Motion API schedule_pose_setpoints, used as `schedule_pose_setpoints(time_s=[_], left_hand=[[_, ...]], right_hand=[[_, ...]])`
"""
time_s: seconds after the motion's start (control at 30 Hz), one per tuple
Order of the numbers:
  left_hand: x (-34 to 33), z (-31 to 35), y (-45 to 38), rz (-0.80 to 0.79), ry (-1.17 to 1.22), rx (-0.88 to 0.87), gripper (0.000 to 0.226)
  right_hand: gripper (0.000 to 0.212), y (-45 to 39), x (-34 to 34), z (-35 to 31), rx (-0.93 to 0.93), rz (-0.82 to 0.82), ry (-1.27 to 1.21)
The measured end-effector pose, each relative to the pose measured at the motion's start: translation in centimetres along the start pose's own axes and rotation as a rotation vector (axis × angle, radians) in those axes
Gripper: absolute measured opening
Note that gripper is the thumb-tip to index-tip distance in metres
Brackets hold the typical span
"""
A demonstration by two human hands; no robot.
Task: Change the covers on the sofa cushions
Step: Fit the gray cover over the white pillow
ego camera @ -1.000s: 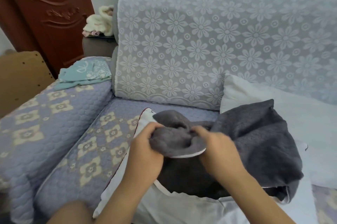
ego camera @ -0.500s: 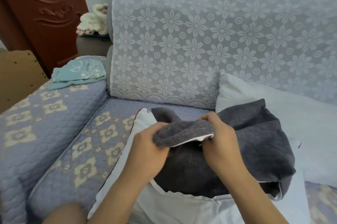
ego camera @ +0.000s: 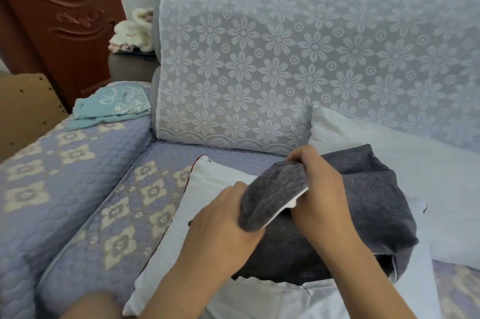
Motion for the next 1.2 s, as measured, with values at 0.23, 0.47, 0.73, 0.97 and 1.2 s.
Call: schedule_pose_setpoints(time_s=[0.23,0.47,0.73,0.97,1.2], left_hand=[[2.4,0.4,0.9,-0.055,0.115,0.049,0.055],[-1.2,-1.5,0.4,0.169,-0.123,0.135,0.026],[-0.6,-3.5,0.5,0.548,-0.229,-0.130,0.058],[-1.1,-2.7,0.8,0.474,0.307,-0.023,0.061],[-1.0,-2.1,-0.4,0.409,-0.149,0.066,0.034]], right_hand=[[0.036,0.5,-1.2,0.7,0.131,-0.204,0.122],[0.019,1.9,-2.3,-1.7,0.304,-0.126,0.118],[0.049,3.4,-5.2,1.8,0.148,-0.184,0.342],[0.039,2.4,-3.9,0.6,0.075,0.099,0.076],[0.022,0.9,-1.8,-0.5,-0.009,0.038,0.111]])
Point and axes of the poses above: each hand's wrist, its own y-axis away from the middle knuckle, its own x-axis out of the back of the hand, z = x × y, the point moved 2 cm from there along -y, towards the middle knuckle, and after that the axes turned 6 degrees about -x, right-handed, at the moved point
